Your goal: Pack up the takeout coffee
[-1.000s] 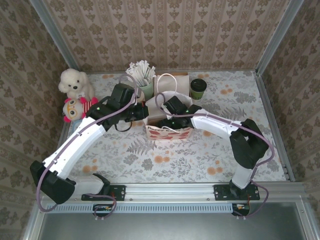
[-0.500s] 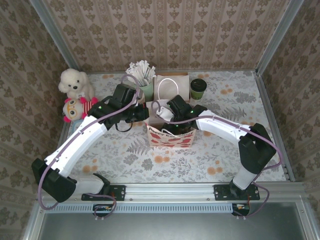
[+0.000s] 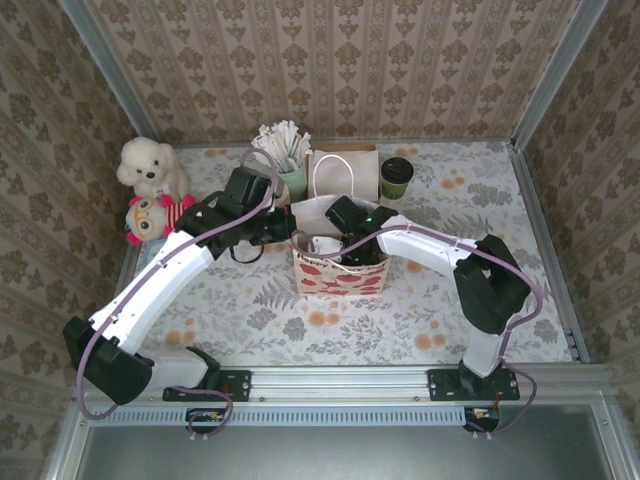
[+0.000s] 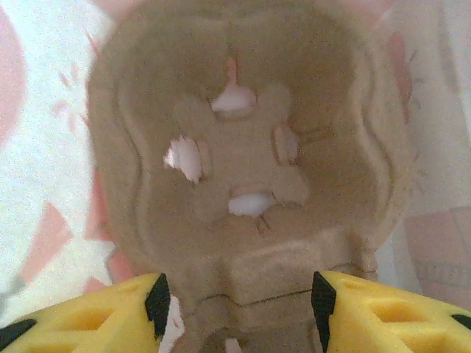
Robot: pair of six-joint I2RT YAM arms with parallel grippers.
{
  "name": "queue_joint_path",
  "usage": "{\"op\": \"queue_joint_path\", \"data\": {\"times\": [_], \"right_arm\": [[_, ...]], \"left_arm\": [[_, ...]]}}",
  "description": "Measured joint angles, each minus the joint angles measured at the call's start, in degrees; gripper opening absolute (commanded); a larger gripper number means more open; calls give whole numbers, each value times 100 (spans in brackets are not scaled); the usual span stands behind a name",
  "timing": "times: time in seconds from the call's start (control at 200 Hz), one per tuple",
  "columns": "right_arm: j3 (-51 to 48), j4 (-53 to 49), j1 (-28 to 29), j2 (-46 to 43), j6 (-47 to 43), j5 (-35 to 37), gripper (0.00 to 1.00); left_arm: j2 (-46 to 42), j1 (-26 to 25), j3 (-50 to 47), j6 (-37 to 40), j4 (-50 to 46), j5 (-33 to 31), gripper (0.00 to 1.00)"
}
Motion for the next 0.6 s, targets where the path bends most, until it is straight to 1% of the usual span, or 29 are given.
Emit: {"op": "queue_joint_path", "data": {"times": [0.145,0.25,0.315,0.51,0.6], "right_arm": [[264,-192,111,319,-210,404,56],[304,-229,173,378,-297,654,56],[343,-291,192,372,-350,649,59],[367,-632,210,166,-879,260,59],[356,-678,232,74,-1132,225,60]], "left_arm": [[-2,13,0,20,-17,-61,0],[0,15,0,70,-31,-57,0],[-2,15,0,131,-46,-46,0],[0,7,2,258,-44,-7,0],[0,4,2,280,-44,4,0]]}}
